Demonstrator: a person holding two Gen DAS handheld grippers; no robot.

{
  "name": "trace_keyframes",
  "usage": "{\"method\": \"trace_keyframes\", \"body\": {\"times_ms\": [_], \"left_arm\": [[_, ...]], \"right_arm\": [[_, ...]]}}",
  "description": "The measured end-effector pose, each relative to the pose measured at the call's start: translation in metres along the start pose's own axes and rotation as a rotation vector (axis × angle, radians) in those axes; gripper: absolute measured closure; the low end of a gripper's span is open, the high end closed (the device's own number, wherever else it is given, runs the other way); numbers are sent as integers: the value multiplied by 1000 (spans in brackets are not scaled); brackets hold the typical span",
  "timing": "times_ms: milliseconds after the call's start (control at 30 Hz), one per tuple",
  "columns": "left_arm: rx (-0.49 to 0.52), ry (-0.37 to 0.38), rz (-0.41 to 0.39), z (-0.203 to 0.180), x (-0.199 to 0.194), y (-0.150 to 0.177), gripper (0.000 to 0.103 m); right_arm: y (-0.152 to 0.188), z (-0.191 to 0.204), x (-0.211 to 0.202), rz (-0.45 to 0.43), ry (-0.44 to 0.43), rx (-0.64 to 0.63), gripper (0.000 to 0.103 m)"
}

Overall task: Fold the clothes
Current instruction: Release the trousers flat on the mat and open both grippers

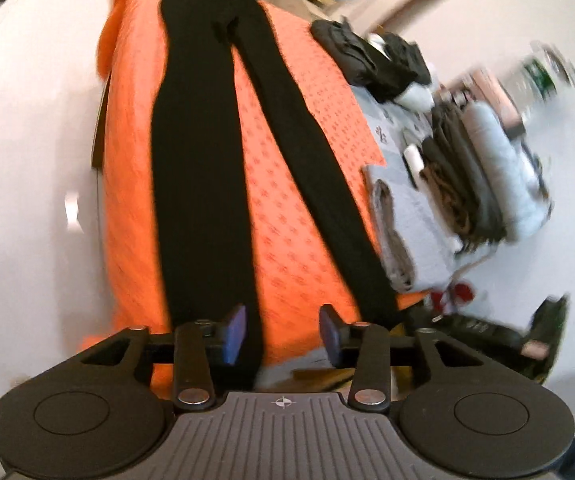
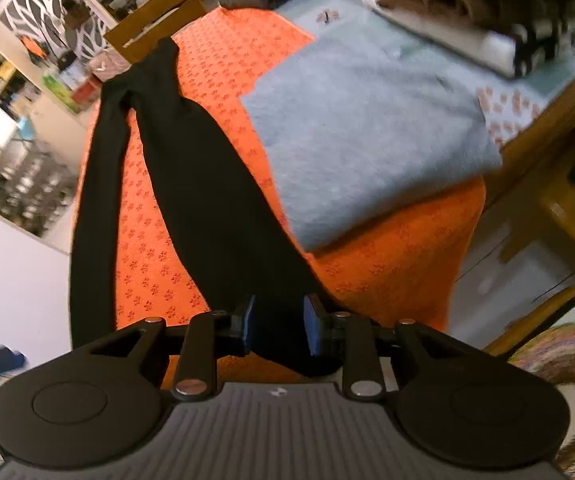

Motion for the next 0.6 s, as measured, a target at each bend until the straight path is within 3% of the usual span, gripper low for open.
{"method": "trace_keyframes", "body": {"times_ms": [200, 400, 600], "left_arm": [[198, -6, 61, 46, -46, -58, 52], [251, 21, 65, 86, -76, -120, 49], [289, 42, 86, 118, -72, -188, 48]], "right_arm": [[-7, 47, -19, -81, 105, 28, 70], [-22, 103, -27, -156, 169, 37, 65], [-37, 143, -22, -184, 200, 39, 63]]}}
Point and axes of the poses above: each gripper's, at about its wrist camera, not at the fingertips, and x roughly the way its jaws point, z to its left, y to its underside, the point moved 8 cm from there along x, roughly the way its jaws point, and after that the axes turned 8 degrees about y, right-handed, at the moved point
